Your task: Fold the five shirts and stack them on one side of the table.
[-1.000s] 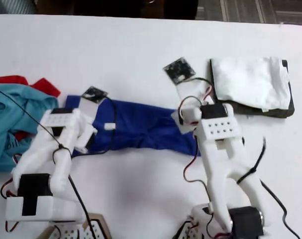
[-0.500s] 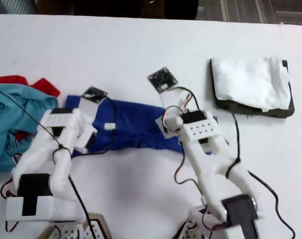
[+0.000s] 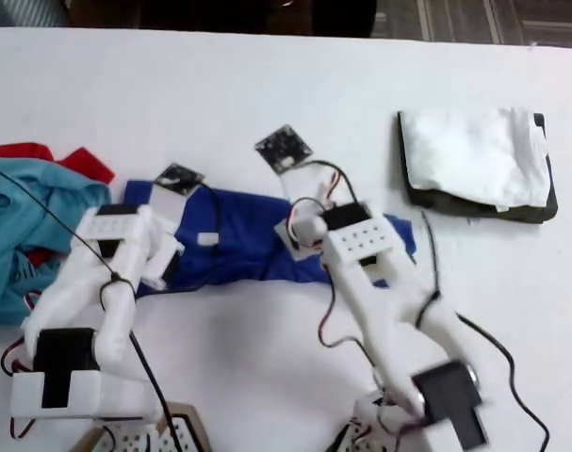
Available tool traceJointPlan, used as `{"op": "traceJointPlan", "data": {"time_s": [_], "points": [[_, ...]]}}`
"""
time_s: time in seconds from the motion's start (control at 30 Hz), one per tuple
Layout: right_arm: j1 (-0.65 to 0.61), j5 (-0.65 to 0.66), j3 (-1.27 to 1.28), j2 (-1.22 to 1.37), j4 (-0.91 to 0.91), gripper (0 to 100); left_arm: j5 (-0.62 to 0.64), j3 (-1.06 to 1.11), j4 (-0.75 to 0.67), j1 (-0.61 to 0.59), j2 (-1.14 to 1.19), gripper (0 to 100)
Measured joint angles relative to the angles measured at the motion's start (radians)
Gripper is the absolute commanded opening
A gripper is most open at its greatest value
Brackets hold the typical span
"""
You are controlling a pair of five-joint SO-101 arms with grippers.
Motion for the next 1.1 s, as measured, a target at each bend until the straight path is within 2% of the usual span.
{"op": "traceJointPlan", "data": {"time_s": [0.1, 0.17, 0.27, 0.5, 0.83, 0.93, 1.1], "points": [[0.009, 0.000, 0.009, -0.123, 0.146, 2.0, 0.000, 0.000, 0.000, 0.000, 0.000, 3], [0.034, 0.002, 0.054, -0.173, 0.175, 2.0, 0.000, 0.000, 0.000, 0.000, 0.000, 3], [0.098, 0.060, 0.160, -0.193, 0.175, 2.0, 0.000, 0.000, 0.000, 0.000, 0.000, 3], [0.265, 0.199, 0.353, -0.193, -0.017, 2.0, 0.000, 0.000, 0.000, 0.000, 0.000, 3], [0.308, 0.404, 0.362, -0.193, 0.141, 2.0, 0.000, 0.000, 0.000, 0.000, 0.000, 3], [0.318, 0.396, 0.342, -0.206, 0.173, 2.0, 0.000, 0.000, 0.000, 0.000, 0.000, 3], [0.319, 0.172, 0.229, -0.344, 0.184, 2.1, 0.000, 0.000, 0.000, 0.000, 0.000, 3]]}}
